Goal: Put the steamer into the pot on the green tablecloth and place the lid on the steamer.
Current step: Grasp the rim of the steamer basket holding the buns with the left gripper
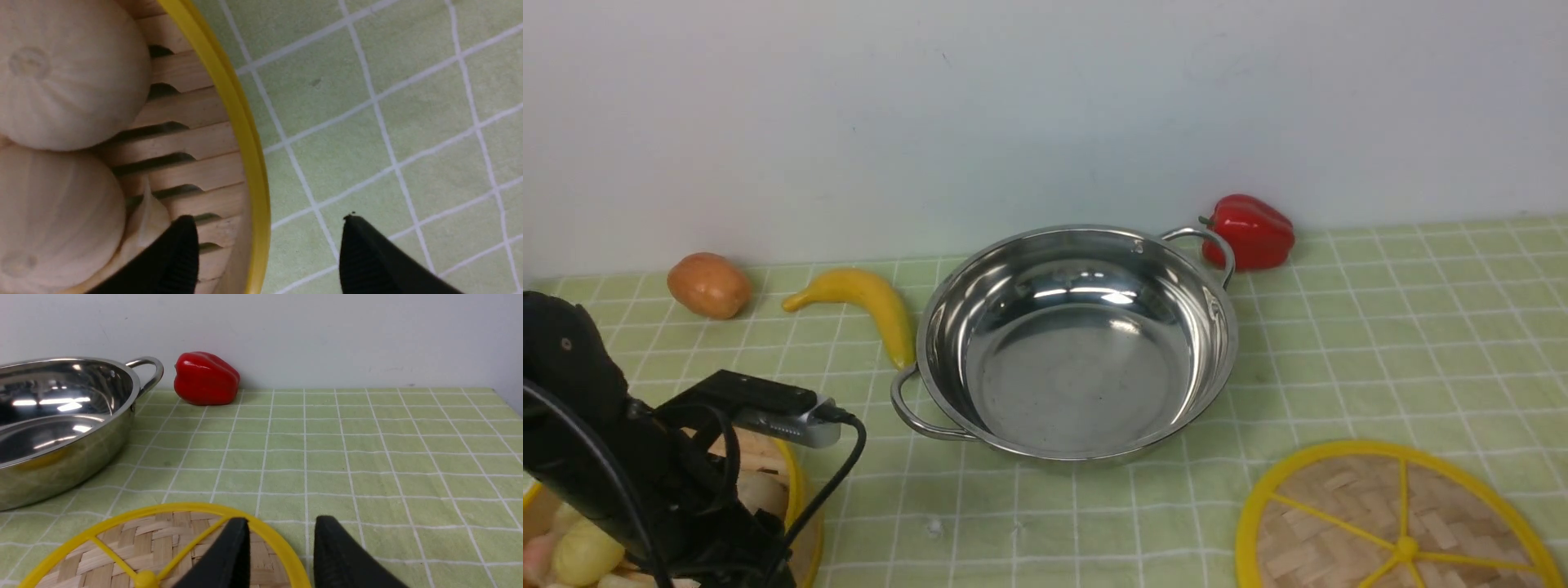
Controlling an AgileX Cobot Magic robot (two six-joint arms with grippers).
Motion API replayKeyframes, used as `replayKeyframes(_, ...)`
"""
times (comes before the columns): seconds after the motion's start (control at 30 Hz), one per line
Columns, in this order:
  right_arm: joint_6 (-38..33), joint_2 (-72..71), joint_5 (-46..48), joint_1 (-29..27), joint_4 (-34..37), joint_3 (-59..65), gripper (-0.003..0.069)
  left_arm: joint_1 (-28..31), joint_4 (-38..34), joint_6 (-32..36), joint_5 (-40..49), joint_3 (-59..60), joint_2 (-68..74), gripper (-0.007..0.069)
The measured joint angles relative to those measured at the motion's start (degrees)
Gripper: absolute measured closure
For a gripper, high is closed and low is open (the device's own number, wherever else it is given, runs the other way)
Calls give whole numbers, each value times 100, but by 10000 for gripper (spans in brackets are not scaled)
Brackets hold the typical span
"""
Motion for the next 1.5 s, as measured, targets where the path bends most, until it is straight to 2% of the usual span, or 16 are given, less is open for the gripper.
replayKeyframes(0.47,0,0,0,0,0,0,416,-12,-45,11,-280,-15,740,207)
replayKeyframes(0.53,0,0,0,0,0,0,416,-12,-45,11,-297,-21,758,264)
replayKeyframes(0.57,0,0,0,0,0,0,416,-12,-51,-8,-317,-21,765,320)
replayKeyframes(0.6,0,0,0,0,0,0,416,-12,-51,-8,-317,-21,765,320)
replayKeyframes(0.67,0,0,0,0,0,0,416,-12,-102,-101,-321,-21,782,413)
replayKeyframes(0.73,0,0,0,0,0,0,416,-19,-155,-286,-328,-21,795,547)
replayKeyframes(0.8,0,0,0,0,0,0,416,-30,-106,-313,-346,-21,795,574)
replayKeyframes(1.0,0,0,0,0,0,0,416,-48,139,-419,-224,-128,773,575)
replayKeyframes(1.1,0,0,0,0,0,0,416,-48,481,-480,162,-333,617,597)
replayKeyframes(1.33,0,0,0,0,0,0,416,-83,600,-531,1377,-1404,-294,599)
replayKeyframes(1.5,0,0,0,0,0,0,416,-429,887,-551,1557,-2296,-576,599)
